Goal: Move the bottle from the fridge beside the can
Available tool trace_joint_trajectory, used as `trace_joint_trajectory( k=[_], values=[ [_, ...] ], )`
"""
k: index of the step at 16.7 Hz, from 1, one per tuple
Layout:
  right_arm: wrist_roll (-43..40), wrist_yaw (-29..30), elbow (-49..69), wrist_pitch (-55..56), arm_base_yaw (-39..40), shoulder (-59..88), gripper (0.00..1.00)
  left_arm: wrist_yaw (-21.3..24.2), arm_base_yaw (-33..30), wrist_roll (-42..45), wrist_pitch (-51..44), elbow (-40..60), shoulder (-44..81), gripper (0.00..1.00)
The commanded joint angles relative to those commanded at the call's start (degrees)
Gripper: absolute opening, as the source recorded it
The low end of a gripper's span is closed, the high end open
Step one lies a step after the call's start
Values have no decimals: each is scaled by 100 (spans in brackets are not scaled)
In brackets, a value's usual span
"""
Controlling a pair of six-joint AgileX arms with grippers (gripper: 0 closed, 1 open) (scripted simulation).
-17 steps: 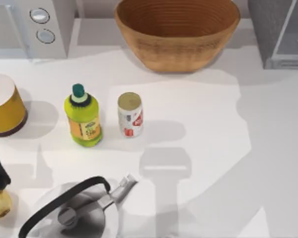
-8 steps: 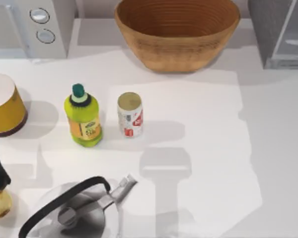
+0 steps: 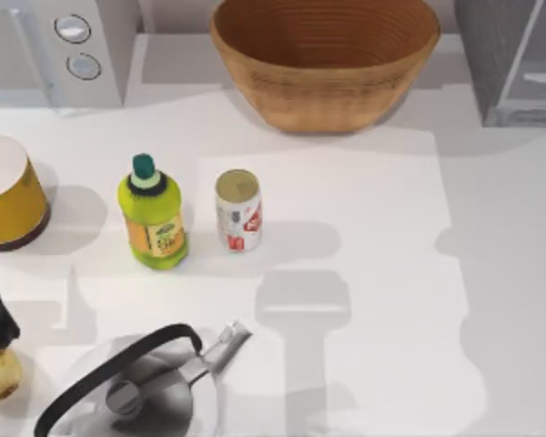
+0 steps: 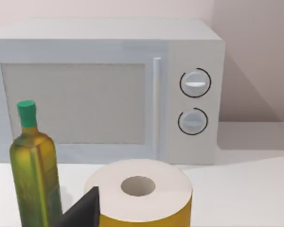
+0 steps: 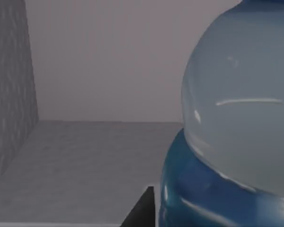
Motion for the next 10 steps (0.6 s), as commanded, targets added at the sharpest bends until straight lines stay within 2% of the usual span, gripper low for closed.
trace_joint_trajectory(
  k=[3, 5, 7, 10],
  values=[
    [1, 199, 26, 124, 190, 106, 0, 0, 0, 0, 0, 0, 0, 100],
    [5, 629, 50, 331, 613, 297, 0, 0, 0, 0, 0, 0, 0, 100],
    [9, 1290, 55, 588, 1275, 547, 0, 0, 0, 0, 0, 0, 0, 100],
    [12, 2607, 25, 1003, 2615, 945, 0, 0, 0, 0, 0, 0, 0, 100]
  ],
)
